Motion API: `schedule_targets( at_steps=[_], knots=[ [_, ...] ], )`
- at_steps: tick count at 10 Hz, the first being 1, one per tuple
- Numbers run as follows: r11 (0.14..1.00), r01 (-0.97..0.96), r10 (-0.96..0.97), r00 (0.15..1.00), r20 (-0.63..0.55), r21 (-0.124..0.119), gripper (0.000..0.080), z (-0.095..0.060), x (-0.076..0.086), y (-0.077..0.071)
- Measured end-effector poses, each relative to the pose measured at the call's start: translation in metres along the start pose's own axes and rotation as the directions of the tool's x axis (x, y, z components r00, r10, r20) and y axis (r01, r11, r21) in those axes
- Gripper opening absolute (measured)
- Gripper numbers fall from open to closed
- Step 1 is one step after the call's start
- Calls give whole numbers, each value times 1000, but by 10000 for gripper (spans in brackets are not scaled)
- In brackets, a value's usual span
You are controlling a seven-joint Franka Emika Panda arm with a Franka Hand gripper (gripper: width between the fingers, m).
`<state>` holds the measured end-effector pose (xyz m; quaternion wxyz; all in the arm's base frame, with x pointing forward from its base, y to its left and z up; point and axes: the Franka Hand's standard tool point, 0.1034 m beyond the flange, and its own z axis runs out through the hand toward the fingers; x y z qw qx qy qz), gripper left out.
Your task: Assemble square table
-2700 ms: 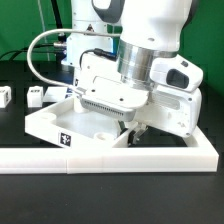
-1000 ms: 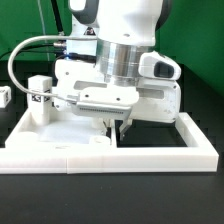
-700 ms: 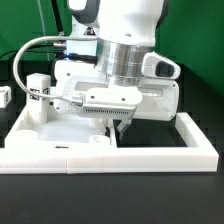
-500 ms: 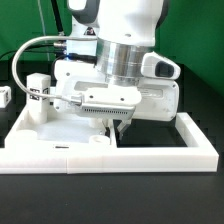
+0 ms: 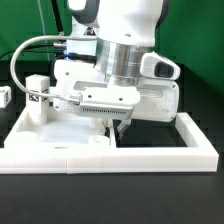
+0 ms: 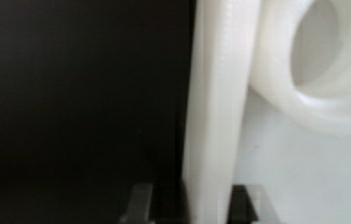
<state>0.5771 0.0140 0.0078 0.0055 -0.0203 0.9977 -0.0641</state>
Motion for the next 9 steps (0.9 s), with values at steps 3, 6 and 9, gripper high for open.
schedule_targets(
  at_steps=[3, 6, 9],
  knots=[
    [999, -35, 35, 999, 3, -13, 64, -2, 0, 19],
    [998, -56, 57, 998, 4, -28, 64, -5, 0, 38],
    [996, -80, 80, 997, 4, -43, 64, -8, 1, 59]
  ],
)
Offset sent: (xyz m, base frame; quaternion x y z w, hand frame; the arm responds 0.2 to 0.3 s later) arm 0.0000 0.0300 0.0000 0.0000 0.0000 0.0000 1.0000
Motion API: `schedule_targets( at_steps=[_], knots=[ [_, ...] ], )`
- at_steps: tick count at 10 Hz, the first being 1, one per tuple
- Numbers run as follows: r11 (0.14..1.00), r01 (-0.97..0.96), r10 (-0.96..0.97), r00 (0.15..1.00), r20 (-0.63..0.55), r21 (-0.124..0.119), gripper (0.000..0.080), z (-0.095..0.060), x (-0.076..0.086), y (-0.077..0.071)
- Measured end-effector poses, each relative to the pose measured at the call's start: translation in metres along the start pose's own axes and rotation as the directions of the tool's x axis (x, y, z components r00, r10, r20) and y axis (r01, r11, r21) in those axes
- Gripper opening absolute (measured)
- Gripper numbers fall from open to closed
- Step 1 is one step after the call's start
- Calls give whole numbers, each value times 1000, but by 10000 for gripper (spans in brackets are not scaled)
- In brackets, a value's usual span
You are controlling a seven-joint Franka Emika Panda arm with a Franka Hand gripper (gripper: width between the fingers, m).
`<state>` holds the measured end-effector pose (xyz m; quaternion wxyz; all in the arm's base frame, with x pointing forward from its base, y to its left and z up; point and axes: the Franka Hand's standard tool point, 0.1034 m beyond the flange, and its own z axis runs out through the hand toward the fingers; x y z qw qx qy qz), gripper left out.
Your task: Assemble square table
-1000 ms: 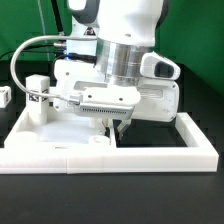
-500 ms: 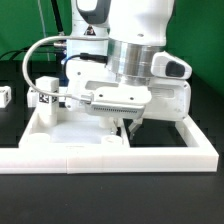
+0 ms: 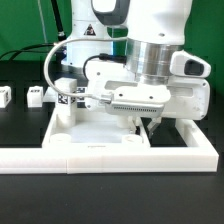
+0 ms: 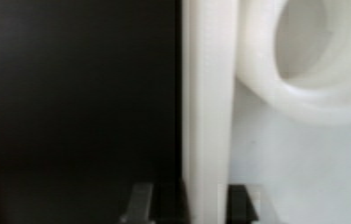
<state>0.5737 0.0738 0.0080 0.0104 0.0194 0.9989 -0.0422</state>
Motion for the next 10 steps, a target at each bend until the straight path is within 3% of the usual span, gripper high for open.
schedule_targets(
  at_steps=[3, 5, 8, 10],
  knots=[
    [1000, -22, 22, 1000, 2, -11, 64, -7, 1, 32],
    [1000, 18, -18, 1000, -11, 0, 64, -8, 5, 52],
    [1000, 2, -1, 999, -34, 28, 64, -7, 7, 52],
    [997, -50, 51, 998, -34, 55, 101, -13, 6, 41]
  ],
)
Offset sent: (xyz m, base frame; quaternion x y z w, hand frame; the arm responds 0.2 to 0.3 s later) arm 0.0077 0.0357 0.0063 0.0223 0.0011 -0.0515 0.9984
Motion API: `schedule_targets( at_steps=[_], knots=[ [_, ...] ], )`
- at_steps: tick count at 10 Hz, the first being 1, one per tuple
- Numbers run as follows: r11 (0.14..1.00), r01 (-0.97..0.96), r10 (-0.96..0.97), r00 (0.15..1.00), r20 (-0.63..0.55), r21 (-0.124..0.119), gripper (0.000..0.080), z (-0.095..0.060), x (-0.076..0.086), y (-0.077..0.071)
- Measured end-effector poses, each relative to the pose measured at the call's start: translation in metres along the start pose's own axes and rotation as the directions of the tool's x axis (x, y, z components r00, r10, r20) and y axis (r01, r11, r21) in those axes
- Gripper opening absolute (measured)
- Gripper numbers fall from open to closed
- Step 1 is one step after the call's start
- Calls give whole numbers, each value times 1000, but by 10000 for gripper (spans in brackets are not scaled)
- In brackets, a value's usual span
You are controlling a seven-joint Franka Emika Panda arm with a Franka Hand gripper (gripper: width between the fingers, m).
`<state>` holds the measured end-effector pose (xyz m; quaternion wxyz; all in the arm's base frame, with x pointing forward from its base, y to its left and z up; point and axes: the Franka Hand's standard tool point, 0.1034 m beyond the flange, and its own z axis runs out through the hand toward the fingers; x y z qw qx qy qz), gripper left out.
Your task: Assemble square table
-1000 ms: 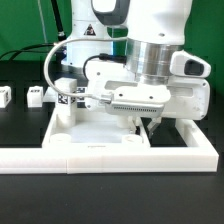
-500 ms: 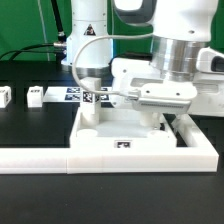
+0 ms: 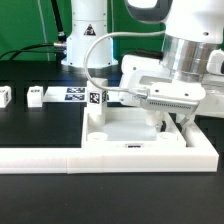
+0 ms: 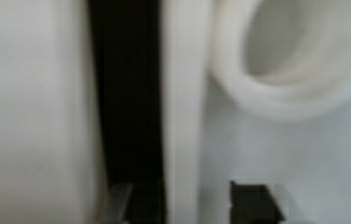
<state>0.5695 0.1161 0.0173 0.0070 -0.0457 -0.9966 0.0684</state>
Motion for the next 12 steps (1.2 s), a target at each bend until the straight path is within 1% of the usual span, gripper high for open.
schedule_targets(
  at_steps=[1, 2, 3, 4, 5, 6, 7, 8, 10, 11, 12],
  knots=[
    [999, -28, 28, 1000, 5, 21, 307, -7, -2, -6],
    [998, -56, 55, 998, 22, 26, 442, -19, -6, -7],
    [997, -68, 67, 997, 42, 24, 442, -32, -10, -8],
    [997, -78, 77, 995, 64, 22, 604, -45, -13, -14],
    [996, -87, 85, 993, 80, 18, 636, -54, -15, -22],
    [996, -92, 91, 991, 95, 13, 636, -61, -16, -33],
    [996, -84, 82, 991, 106, 9, 647, -67, -15, -48],
    [996, -88, 86, 990, 108, 12, 647, -70, -11, -66],
    [996, -91, 88, 991, 103, 24, 649, -73, -3, -92],
    [995, -95, 91, 991, 98, 30, 649, -73, 4, -108],
    [994, -107, 104, 991, 87, 35, 649, -70, 9, -117]
  ],
)
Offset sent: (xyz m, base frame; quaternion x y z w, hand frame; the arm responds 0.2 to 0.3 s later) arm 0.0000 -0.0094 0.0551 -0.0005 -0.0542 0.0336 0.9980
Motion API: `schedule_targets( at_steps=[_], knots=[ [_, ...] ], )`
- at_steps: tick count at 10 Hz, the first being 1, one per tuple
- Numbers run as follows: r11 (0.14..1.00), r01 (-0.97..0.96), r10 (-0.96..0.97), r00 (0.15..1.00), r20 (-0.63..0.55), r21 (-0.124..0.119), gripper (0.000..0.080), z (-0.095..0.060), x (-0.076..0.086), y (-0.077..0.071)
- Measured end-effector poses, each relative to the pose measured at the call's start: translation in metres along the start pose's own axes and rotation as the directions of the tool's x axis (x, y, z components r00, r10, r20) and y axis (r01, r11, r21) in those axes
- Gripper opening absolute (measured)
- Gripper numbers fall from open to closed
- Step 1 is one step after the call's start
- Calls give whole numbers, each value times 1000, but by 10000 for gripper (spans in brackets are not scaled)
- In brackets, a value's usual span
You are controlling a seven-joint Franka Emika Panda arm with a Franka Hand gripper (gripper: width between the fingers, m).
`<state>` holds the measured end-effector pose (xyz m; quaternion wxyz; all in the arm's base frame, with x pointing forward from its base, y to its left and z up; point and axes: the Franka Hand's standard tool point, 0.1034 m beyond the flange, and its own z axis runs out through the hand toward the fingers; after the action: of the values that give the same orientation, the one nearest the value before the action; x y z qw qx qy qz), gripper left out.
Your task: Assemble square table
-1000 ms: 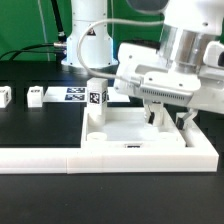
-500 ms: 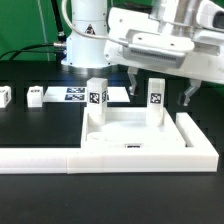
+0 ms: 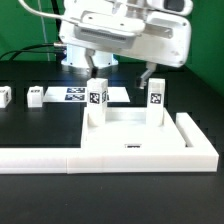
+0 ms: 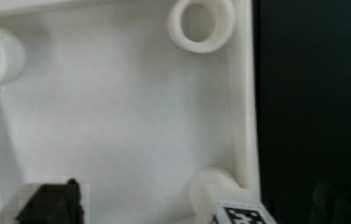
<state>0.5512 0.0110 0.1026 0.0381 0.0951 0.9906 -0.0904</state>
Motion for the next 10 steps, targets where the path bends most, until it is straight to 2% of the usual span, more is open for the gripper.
schedule_targets(
  at_steps=[5, 7, 8, 9, 10],
  knots=[
    [996, -87, 87, 996, -1, -4, 649, 2, -1, 0],
    [964, -264, 265, 964, 22, -28, 649, 4, -9, -19],
    [910, -412, 413, 910, 29, -47, 649, 5, -9, -26],
    [863, -502, 504, 863, 26, -53, 649, 5, -8, -28],
    [855, -517, 519, 854, 29, -49, 649, 2, -13, -28]
  ],
)
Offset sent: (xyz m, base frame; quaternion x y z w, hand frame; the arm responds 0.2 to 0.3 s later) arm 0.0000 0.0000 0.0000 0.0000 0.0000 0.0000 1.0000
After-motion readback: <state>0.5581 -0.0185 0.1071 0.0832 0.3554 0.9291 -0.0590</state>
